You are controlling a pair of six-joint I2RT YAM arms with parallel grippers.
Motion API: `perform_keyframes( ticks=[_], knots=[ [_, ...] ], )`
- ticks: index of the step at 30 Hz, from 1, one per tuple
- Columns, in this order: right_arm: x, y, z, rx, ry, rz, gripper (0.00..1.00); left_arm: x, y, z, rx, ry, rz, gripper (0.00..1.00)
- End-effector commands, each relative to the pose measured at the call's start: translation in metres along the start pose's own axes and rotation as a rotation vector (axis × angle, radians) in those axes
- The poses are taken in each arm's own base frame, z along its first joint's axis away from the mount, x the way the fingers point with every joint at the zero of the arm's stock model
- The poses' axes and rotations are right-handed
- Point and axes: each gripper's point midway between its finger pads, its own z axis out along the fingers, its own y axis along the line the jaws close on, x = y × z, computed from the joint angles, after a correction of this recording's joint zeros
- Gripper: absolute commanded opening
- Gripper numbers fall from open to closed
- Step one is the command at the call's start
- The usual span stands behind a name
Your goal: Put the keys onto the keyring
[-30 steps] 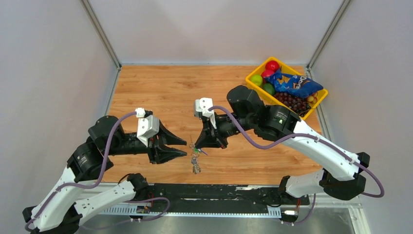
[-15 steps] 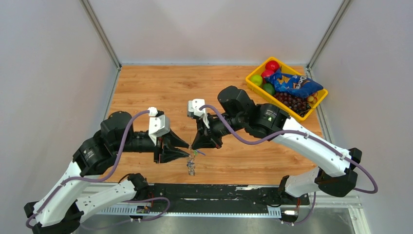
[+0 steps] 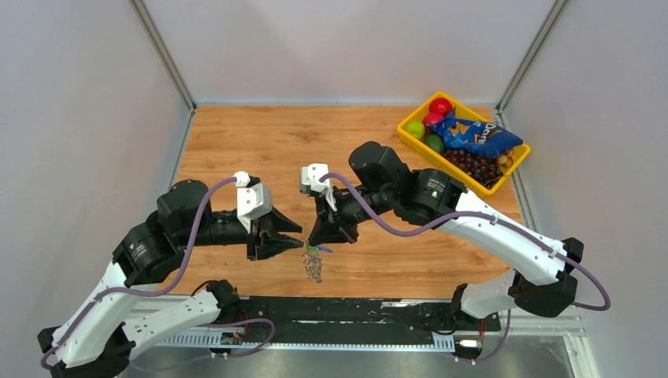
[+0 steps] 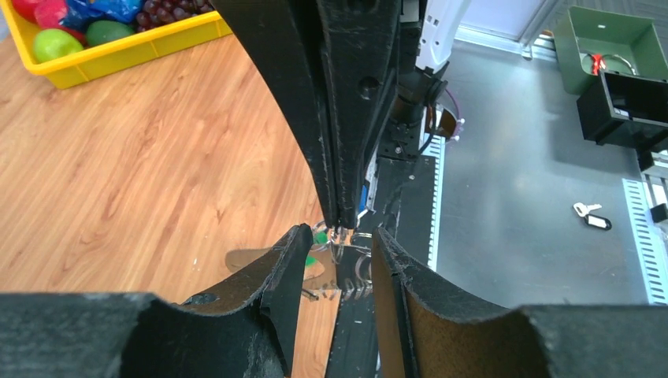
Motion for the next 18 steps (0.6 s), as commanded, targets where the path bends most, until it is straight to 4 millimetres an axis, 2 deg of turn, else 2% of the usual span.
perform_keyframes(
  ticks=[1, 12, 18],
  knots=[
    [-0.021, 0.013, -0.006, -0.030, -0.057, -0.042, 0.00, -0.017, 0.002, -0.006, -0.025, -0.043, 0.045, 0.45],
    [-0.034, 0.010, -0.009, -0.003, -0.082, -0.054, 0.00, -0.006, 0.000, 0.005, 0.024, -0.014, 0.022, 0.44],
    [-0.036, 0.010, -0.008, 0.000, -0.084, -0.054, 0.00, -0.002, -0.001, 0.007, 0.035, -0.001, 0.017, 0.40]
  ],
)
